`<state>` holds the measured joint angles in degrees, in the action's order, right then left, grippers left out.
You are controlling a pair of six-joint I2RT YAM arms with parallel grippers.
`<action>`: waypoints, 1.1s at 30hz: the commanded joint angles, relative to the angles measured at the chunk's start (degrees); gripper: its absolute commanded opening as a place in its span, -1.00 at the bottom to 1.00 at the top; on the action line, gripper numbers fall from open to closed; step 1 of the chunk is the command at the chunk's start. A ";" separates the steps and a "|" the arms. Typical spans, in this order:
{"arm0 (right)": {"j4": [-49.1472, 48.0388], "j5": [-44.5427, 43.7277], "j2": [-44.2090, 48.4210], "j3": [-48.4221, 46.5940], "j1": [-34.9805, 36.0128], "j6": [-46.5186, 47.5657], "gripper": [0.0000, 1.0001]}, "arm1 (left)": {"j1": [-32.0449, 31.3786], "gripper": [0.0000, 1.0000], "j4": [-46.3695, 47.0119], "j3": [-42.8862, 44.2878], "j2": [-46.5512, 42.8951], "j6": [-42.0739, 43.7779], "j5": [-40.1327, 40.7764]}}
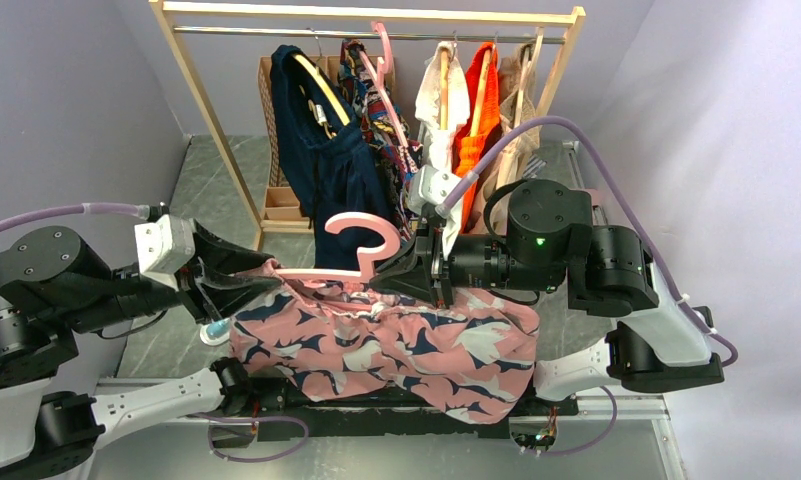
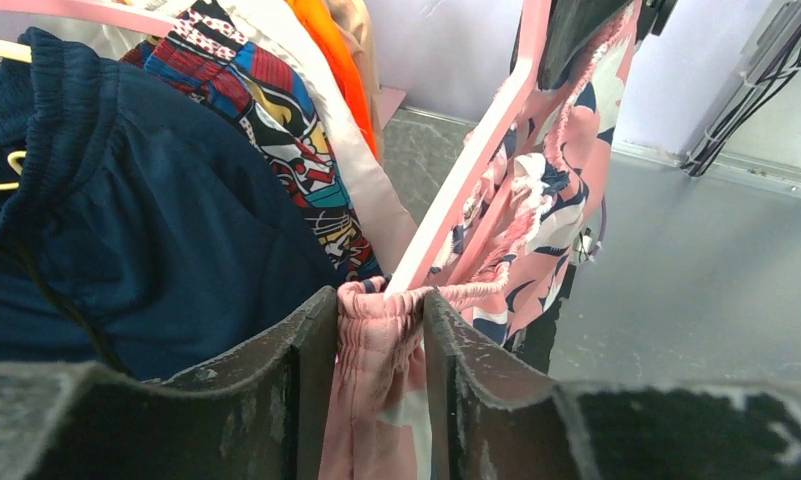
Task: Place the shorts on the hanger
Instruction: Hang the shorts on the hanger.
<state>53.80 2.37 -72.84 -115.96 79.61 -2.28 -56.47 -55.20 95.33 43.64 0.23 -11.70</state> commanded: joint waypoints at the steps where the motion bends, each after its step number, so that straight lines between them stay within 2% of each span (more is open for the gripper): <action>1: -4.21 1.05 1.27 -0.64 0.10 0.18 -1.00 | -0.05 -0.33 -0.30 -1.17 0.64 -0.76 -1.32; 7: -4.71 1.27 1.38 -0.27 0.10 -0.08 -1.00 | -0.05 -0.78 2.38 -0.88 1.58 -1.05 -4.77; 9: -5.04 1.27 1.53 -0.04 0.10 -0.09 -1.00 | -0.05 -0.86 4.04 -0.84 1.63 -1.43 -6.08; 17: -7.70 1.84 2.70 1.84 0.10 -0.48 -1.00 | -0.07 -0.86 11.72 -2.47 2.29 -3.36 -12.17; 23: -8.39 1.46 3.20 2.41 0.10 -0.57 -1.00 | -0.05 -0.85 12.00 -2.37 3.87 -3.63 -13.79; 24: -8.30 1.37 3.28 2.36 0.10 -0.61 -1.00 | -0.05 -0.76 11.56 -2.08 3.79 -3.72 -13.18; 25: -8.09 1.33 3.31 2.14 0.06 -0.62 -1.00 | -0.10 -0.58 10.97 -1.81 3.49 -3.74 -12.70; 26: -7.82 1.13 3.32 1.88 0.10 -0.68 -1.00 | -0.06 -0.51 10.60 -1.63 3.01 -3.74 -12.33; 28: -7.26 0.93 3.40 1.31 0.08 -0.70 -1.00 | -0.11 -0.54 10.18 -1.57 1.66 -3.68 -11.09; 32: -7.33 0.70 3.79 1.00 0.10 -0.62 -1.00 | -0.05 -0.83 9.51 -2.81 -1.23 -3.89 -8.14; 33: -7.51 0.70 3.84 1.00 0.10 -0.62 -1.00 | -0.05 -0.86 9.43 -3.36 -1.92 -3.98 -7.75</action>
<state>51.33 3.31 -70.74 -113.23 79.61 -2.74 -56.47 -45.25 92.88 44.58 -3.03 -21.65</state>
